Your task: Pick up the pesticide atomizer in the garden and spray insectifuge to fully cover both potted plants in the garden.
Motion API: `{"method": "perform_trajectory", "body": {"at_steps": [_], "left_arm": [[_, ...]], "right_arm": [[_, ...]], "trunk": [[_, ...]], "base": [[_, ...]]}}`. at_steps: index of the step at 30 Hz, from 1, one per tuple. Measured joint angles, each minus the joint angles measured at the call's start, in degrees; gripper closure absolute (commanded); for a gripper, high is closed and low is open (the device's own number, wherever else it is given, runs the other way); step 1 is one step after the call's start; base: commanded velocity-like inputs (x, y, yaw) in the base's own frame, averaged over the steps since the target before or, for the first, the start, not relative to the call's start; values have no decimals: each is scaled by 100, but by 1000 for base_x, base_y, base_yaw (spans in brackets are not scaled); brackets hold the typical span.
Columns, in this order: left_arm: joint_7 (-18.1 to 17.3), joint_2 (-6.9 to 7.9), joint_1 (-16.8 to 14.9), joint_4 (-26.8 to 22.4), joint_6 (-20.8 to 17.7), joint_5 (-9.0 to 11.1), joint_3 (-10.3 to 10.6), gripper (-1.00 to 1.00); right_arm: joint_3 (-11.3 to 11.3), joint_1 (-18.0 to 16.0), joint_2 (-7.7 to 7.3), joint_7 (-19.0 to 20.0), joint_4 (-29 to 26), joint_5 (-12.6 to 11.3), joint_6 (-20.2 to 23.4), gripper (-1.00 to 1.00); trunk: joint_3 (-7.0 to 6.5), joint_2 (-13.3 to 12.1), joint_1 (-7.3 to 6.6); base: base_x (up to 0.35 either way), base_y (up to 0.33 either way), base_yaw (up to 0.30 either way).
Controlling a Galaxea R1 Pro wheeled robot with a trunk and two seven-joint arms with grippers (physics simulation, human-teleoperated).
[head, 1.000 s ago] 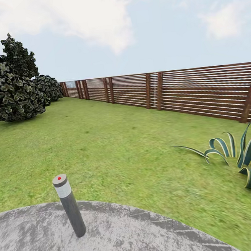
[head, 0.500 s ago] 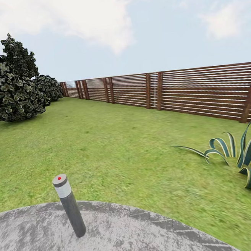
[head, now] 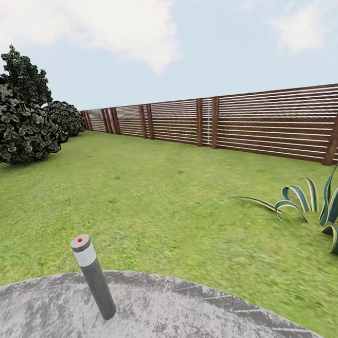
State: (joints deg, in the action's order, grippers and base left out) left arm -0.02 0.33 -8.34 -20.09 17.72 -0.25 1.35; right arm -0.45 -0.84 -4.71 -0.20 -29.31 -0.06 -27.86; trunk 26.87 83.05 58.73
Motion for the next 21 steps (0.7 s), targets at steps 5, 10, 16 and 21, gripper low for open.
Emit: {"method": "perform_trajectory", "body": {"at_steps": [5, 10, 16, 21], "left_arm": [[12, 60, 36, 148, 144, 39, -16, -100], [16, 70, 54, 187, 157, 20, -18, -100], [37, 79, 58, 192, 153, 31, -23, -100], [36, 80, 61, 192, 159, 4, -7, -100]], "right_arm": [[4, 0, 0, 11, -59, 17, -88, -100], [4, -1, 4, -1, -58, 16, -97, -100], [4, -2, 12, -11, -39, 14, -98, -100], [4, -2, 18, -11, -26, 13, -98, -100]], "trunk": [[0, 0, 0], [1, 0, 0], [9, 0, 0], [20, 0, 0]], "base": [[0, 0, 0], [0, 0, 42], [0, 0, 230], [0, 0, 267]]}}
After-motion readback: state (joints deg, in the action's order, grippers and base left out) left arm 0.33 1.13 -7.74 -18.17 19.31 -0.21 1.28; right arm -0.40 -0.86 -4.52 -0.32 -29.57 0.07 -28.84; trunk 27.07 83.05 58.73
